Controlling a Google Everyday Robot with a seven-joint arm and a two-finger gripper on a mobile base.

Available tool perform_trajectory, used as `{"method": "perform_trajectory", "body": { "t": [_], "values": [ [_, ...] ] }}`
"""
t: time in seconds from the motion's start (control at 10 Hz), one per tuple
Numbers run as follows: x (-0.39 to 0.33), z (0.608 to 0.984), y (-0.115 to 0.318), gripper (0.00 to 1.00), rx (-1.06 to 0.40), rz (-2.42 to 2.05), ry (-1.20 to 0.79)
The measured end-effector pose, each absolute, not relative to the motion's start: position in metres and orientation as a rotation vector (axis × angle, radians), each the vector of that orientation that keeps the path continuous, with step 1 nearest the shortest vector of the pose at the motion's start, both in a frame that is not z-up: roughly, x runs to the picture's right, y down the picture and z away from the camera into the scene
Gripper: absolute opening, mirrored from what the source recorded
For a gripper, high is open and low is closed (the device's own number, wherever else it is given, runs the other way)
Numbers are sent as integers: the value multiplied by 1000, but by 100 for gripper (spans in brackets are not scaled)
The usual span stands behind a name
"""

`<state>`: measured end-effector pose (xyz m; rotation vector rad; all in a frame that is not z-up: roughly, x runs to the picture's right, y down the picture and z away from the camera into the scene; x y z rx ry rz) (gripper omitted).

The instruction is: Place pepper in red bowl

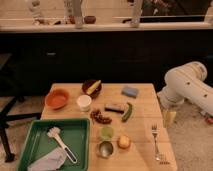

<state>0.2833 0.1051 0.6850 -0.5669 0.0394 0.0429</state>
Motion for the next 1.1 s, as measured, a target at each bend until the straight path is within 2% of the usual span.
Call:
{"method": "perform_trajectory", "body": {
  "t": [0.6,1.1],
  "values": [
    [282,686,106,93,-563,24,23],
    [253,719,128,93,-585,-276,-196]
  ]
}}
